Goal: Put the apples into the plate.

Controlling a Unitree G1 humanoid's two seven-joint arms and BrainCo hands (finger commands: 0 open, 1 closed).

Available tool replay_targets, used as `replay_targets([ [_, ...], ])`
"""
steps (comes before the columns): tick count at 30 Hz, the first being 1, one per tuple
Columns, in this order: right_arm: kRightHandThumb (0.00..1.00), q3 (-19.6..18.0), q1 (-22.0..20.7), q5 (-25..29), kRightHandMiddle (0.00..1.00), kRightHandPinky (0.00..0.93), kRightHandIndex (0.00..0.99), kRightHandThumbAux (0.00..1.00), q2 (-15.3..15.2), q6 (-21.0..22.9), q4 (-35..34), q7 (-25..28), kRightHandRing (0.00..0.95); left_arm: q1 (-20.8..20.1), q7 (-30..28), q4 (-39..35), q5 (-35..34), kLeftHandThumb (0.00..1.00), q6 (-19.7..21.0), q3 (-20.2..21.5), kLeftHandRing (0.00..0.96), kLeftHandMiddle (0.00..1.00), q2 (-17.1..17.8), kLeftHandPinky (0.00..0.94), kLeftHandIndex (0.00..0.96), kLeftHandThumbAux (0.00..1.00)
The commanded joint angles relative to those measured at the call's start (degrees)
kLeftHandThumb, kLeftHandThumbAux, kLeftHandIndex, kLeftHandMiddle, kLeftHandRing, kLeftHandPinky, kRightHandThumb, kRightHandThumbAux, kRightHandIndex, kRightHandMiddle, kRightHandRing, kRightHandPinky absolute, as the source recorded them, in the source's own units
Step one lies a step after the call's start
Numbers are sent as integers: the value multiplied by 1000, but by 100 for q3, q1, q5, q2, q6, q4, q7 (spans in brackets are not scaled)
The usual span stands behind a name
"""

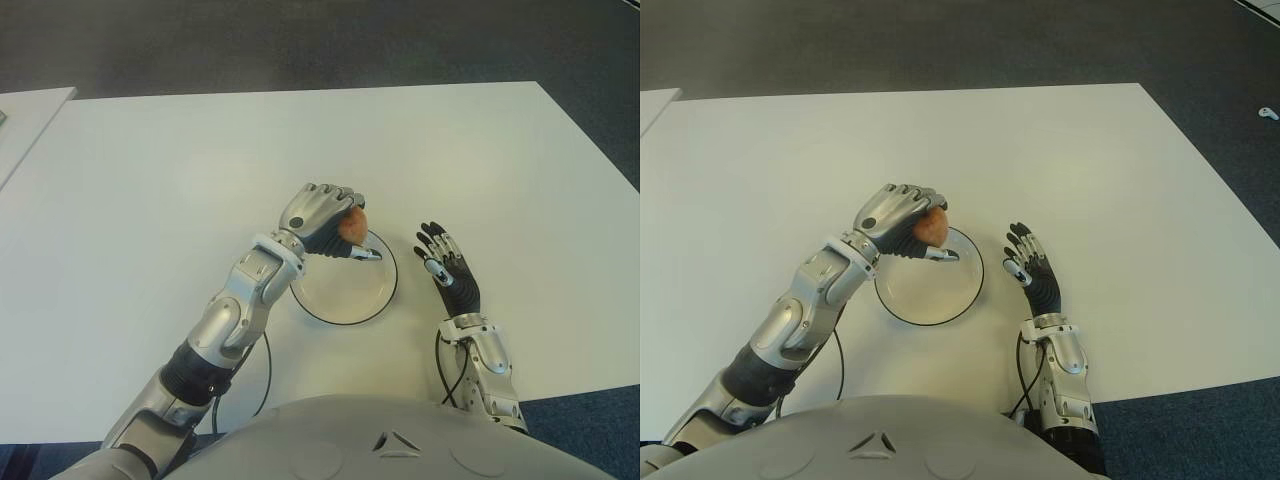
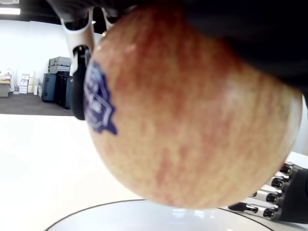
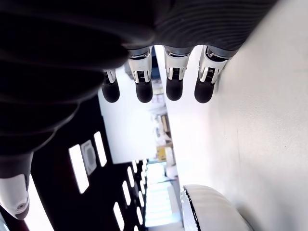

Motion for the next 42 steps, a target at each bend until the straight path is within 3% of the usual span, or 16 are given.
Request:
replay_targets([
  [1, 145, 119, 378, -116, 0, 0, 0, 558, 59, 408, 299, -29, 0, -88, -244, 47, 55, 857, 91, -59, 775, 507, -69, 732, 421, 662],
  [3, 146, 122, 388, -108, 0, 0, 0, 558, 64, 416, 279, -33, 0, -116, -271, 154, 59, 858, 128, -116, 765, 504, -144, 726, 423, 662],
  [4, 146, 122, 392, -102, 0, 0, 0, 560, 66, 420, 269, -34, 0, -129, -279, 211, 64, 892, 145, -142, 666, 500, -180, 720, 423, 656],
  [6, 146, 119, 403, -78, 0, 0, 0, 564, 77, 436, 250, -37, 0, -146, -265, 310, 67, 922, 158, -183, 580, 496, -219, 715, 422, 651],
  [9, 148, 112, 416, -54, 0, 0, 0, 569, 91, 451, 234, -39, 0, -150, -226, 370, 54, 943, 147, -204, 523, 493, -222, 723, 419, 648],
  [20, 161, 47, 441, 31, 0, 0, 0, 588, 107, 524, 183, -31, 0, -104, 268, 644, 57, 952, -4, -228, 509, 497, -163, 769, 404, 647],
  [42, 164, -19, 443, 185, 0, 9, 8, 556, 215, 553, 119, -47, 0, 213, 398, 998, -63, 952, -39, -384, 501, 495, -136, 751, 407, 647],
])
